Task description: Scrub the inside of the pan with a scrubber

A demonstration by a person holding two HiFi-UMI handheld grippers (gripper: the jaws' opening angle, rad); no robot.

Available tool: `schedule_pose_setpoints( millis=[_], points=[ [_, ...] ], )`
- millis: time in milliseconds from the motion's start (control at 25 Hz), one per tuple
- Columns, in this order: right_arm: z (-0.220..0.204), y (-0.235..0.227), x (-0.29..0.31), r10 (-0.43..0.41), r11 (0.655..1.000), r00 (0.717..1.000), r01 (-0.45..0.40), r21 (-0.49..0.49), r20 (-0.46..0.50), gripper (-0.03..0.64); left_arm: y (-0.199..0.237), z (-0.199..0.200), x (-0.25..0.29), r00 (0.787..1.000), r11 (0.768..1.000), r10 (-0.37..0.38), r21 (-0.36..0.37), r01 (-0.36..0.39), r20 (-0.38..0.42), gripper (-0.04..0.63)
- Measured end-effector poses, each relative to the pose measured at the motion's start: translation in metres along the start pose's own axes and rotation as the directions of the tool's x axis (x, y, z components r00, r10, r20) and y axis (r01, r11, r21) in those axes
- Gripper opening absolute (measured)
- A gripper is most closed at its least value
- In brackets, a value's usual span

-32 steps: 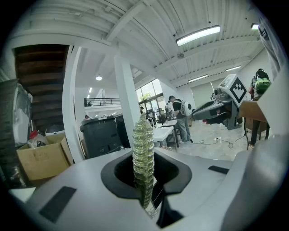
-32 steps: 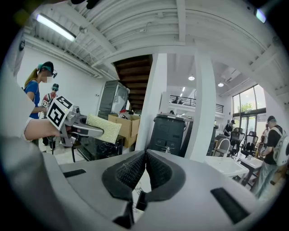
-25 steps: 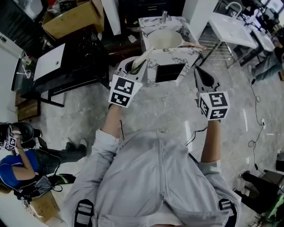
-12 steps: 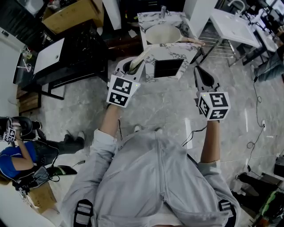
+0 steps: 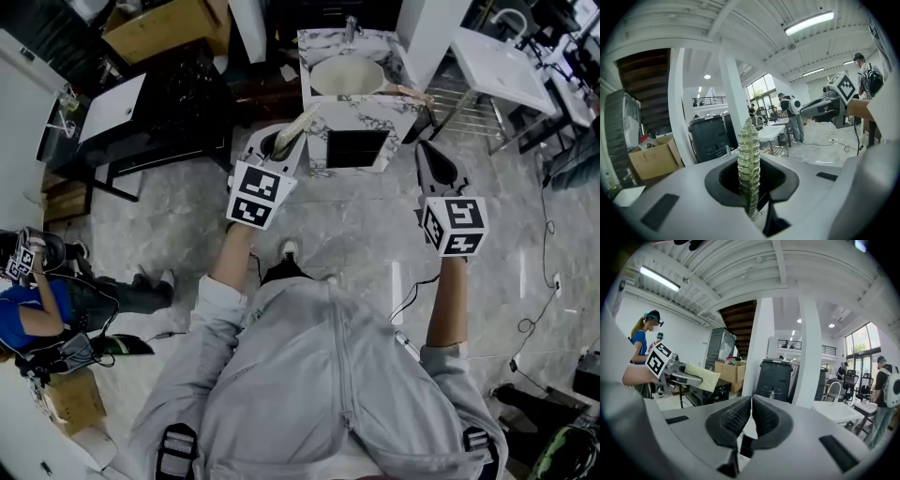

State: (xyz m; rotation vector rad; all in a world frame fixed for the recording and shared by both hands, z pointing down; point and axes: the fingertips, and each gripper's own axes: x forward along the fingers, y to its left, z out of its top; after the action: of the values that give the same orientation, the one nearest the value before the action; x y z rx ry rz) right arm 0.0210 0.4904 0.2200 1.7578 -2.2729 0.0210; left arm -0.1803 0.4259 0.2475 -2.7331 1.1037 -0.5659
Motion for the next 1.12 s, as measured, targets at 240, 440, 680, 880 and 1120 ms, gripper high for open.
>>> schedule_pose_setpoints(
  millis=[240,440,680,880,1120],
  points=[
    [-0.003,-0.006,0.005,0.006,1.000,1.000,-0.007,0.018,0.006,0.037,-0.004,0.007,0.007,1.000,1.000,0.013,0.004,-0.013,0.013,0.071],
    [0.000,-0.011,0.022,-0.003,1.000,1.000,0.002,0.027,0.009,0.037,0.010,0.012,0.016,1.000,1.000,0.020,0.004,-0.020,0.014,0.071],
    [0.000,-0.028,0.061,-0.005,1.000,1.000,0.005,0.024,0.013,0.037,0.036,0.011,0.054,0.999,1.000,0.031,-0.004,-0.031,0.019,0.071],
    [0.002,-0.053,0.110,-0.016,1.000,1.000,0.016,0.012,0.005,0.037,0.067,0.008,0.098,0.999,0.999,0.035,-0.021,-0.035,0.025,0.071],
    [0.006,-0.080,0.183,-0.015,1.000,1.000,0.015,0.023,-0.024,0.037,0.117,0.000,0.159,1.000,0.998,0.028,-0.055,-0.027,0.007,0.071]
  ],
)
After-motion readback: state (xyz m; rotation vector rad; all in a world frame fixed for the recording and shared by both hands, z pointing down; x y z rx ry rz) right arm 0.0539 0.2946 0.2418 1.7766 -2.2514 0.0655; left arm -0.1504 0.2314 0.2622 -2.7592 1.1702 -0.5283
